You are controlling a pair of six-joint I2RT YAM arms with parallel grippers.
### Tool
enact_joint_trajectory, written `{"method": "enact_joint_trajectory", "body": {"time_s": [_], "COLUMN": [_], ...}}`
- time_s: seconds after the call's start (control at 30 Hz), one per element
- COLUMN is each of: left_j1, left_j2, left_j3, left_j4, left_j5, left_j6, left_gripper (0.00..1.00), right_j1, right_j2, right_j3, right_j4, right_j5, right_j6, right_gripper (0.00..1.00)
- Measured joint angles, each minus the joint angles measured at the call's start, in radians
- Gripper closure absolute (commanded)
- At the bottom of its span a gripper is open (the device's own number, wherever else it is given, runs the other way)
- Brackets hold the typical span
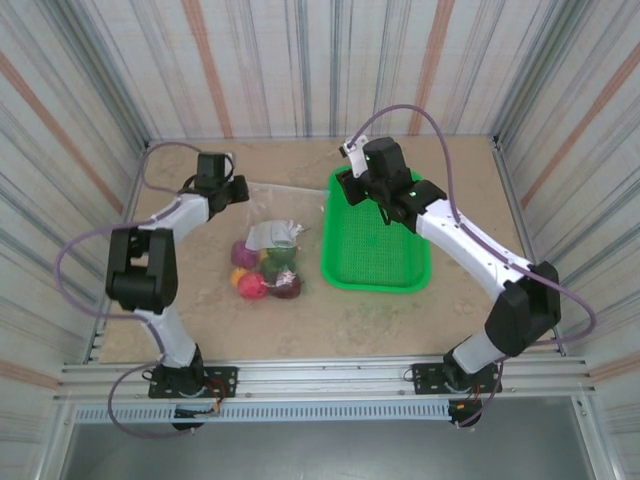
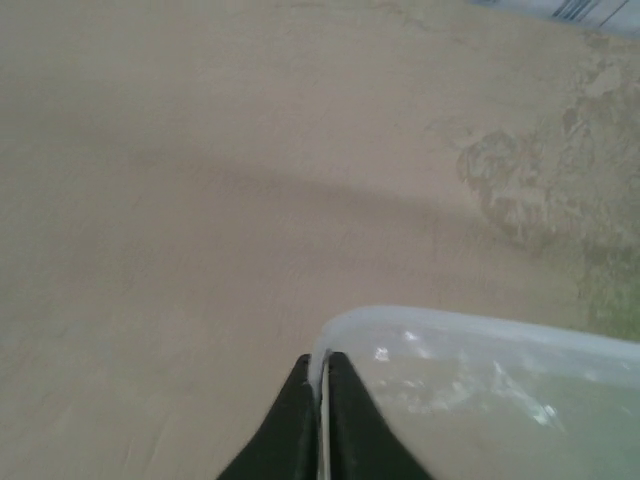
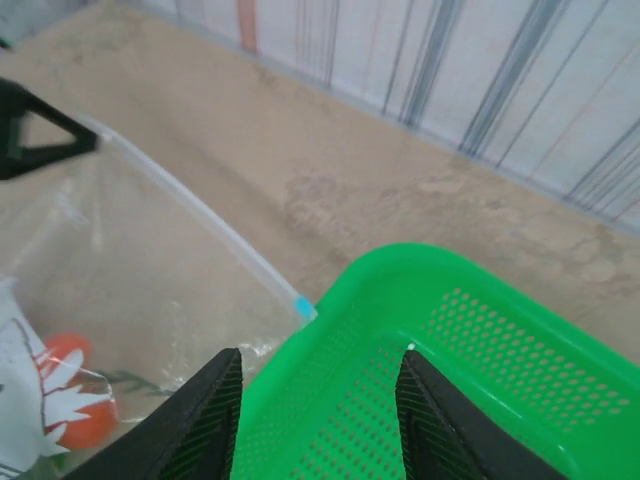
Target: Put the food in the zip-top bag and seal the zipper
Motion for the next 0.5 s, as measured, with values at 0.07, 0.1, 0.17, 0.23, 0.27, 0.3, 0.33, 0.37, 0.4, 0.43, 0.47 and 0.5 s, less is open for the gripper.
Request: {"method": "enact_joint_trajectory", "body": {"time_s": [0.07,0.1,0.17,0.23,0.27,0.3,0.33,0.37,0.4,0.43,0.47,0.5], "left_j1": [0.0,0.0,0.001,0.001,0.0,-0.003,-0.005,-0.011,-0.019,-0.027,-0.038,-0.049], "left_j2": [0.069,0.08,0.074,0.042,0.007,-0.038,-0.087,-0.154,-0.232,-0.298,-0.388,-0.479], "left_j3": [0.073,0.08,0.067,0.038,0.015,-0.01,-0.038,-0.07,-0.103,-0.132,-0.172,-0.216], "left_j4": [-0.005,-0.003,-0.008,-0.006,-0.007,-0.007,-0.003,0.003,0.017,0.041,0.072,0.115], "left_j5": [0.023,0.022,0.018,0.009,-0.005,-0.018,-0.032,-0.04,-0.042,-0.04,-0.039,-0.04], "left_j6": [0.012,0.021,0.037,0.053,0.06,0.064,0.072,0.083,0.098,0.111,0.125,0.135], "left_gripper": [0.59,0.54,0.31,0.01,0.01,0.01,0.01,0.01,0.01,0.01,0.01,0.01], "right_j1": [-0.008,-0.023,-0.06,-0.102,-0.124,-0.149,-0.168,-0.191,-0.221,-0.251,-0.283,-0.316], "right_j2": [-0.067,-0.112,-0.197,-0.278,-0.312,-0.349,-0.372,-0.4,-0.424,-0.442,-0.459,-0.47], "right_j3": [-0.021,-0.043,-0.089,-0.134,-0.153,-0.175,-0.191,-0.213,-0.235,-0.257,-0.282,-0.307], "right_j4": [0.001,0.002,-0.002,-0.006,-0.012,-0.018,-0.023,-0.029,-0.034,-0.039,-0.047,-0.053], "right_j5": [0.024,0.029,0.042,0.057,0.068,0.081,0.092,0.107,0.115,0.123,0.131,0.146], "right_j6": [0.016,0.026,0.04,0.042,0.043,0.047,0.052,0.065,0.076,0.09,0.109,0.134], "right_gripper": [0.43,0.34,0.06,0.01,0.01,0.01,0.01,0.01,0.01,0.01,0.01,0.01]}}
